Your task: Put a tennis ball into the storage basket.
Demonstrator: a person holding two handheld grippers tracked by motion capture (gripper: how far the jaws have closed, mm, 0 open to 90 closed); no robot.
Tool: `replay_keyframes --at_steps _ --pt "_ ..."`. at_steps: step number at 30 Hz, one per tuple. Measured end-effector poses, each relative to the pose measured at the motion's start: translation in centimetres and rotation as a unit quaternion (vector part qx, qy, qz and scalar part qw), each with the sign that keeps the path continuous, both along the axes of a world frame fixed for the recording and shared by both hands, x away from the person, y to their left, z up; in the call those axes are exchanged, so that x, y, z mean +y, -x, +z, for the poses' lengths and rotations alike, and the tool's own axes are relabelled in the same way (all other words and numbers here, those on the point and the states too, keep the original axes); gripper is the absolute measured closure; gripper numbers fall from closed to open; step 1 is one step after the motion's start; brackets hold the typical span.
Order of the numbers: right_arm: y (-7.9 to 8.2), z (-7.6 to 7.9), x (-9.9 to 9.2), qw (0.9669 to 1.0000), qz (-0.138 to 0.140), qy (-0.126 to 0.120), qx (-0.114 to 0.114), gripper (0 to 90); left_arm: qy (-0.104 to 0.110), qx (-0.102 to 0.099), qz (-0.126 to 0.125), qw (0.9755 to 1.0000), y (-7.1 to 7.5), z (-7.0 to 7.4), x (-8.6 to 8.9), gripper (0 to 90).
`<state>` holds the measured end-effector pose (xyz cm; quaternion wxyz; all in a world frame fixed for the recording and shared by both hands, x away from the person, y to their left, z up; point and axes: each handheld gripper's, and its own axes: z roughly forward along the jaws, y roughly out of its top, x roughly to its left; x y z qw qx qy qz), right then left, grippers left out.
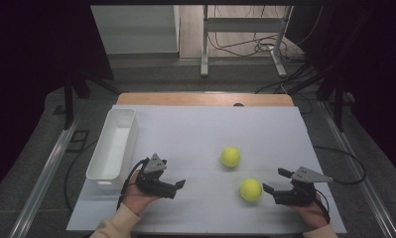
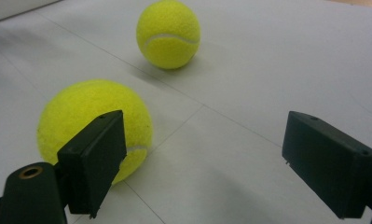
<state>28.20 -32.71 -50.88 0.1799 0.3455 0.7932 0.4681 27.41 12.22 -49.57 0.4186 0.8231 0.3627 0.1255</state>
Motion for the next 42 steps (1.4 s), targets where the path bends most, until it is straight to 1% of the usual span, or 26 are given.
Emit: replay_keyframes --at_steps 5,8,10,11,15,17,25,27,33,36,38,40,42 --pt "0.1 0.0 -0.1 1.0 -0.002 0.002 0.001 14.2 -0.002 -0.002 -0.009 1.0 -0.6 0.3 -0.7 4.1" --pt "0.2 0.1 -0.1 1.0 -0.002 -0.008 0.003 14.2 0.004 0.002 -0.014 0.9999 -1.0 0.4 -1.0 4.0" --pt "0.3 0.1 -0.1 0.9999 -0.002 -0.012 0.002 14.2 0.005 0.003 -0.015 0.9999 -1.3 0.5 -1.3 4.1" --pt "0.3 0.1 -0.2 0.9999 -0.002 -0.012 0.002 14.2 0.003 0.002 -0.016 0.9999 -1.5 0.5 -1.4 4.1" --pt "0.3 0.1 -0.2 0.9999 -0.004 -0.01 0.003 14.3 0.0 0.007 -0.017 0.9998 -1.9 0.5 -1.8 4.3" --pt "0.3 0.0 -0.2 1.0 -0.006 -0.007 0.003 14.4 0.004 0.012 -0.02 0.9997 -2.2 0.6 -2.1 4.2" --pt "0.4 0.0 -0.2 0.9999 -0.009 -0.005 0.005 14.4 0.006 0.01 -0.028 0.9995 -2.7 1.0 -3.0 4.3" --pt "0.3 0.0 -0.2 0.9999 -0.008 -0.008 0.005 14.4 0.005 0.009 -0.031 0.9995 -2.8 1.1 -3.2 4.3" --pt "0.3 0.0 -0.2 0.9999 -0.009 -0.006 0.005 14.4 0.003 0.01 -0.036 0.9993 -3.3 1.2 -3.9 4.3" --pt "0.3 0.0 -0.2 0.9999 -0.01 -0.006 0.005 14.5 -0.002 0.009 -0.04 0.9992 -3.6 1.3 -4.3 4.3" --pt "0.3 0.0 -0.2 0.9999 -0.01 -0.005 0.006 14.5 -0.001 0.008 -0.04 0.9992 -3.8 1.4 -4.5 4.4" --pt "0.3 0.0 -0.2 0.9999 -0.01 -0.004 0.006 14.5 0.004 0.012 -0.04 0.9991 -4.1 1.3 -4.7 4.6" --pt "0.3 0.0 -0.2 0.9999 -0.01 -0.004 0.006 14.5 0.004 0.014 -0.04 0.9991 -4.2 1.2 -4.8 4.6"
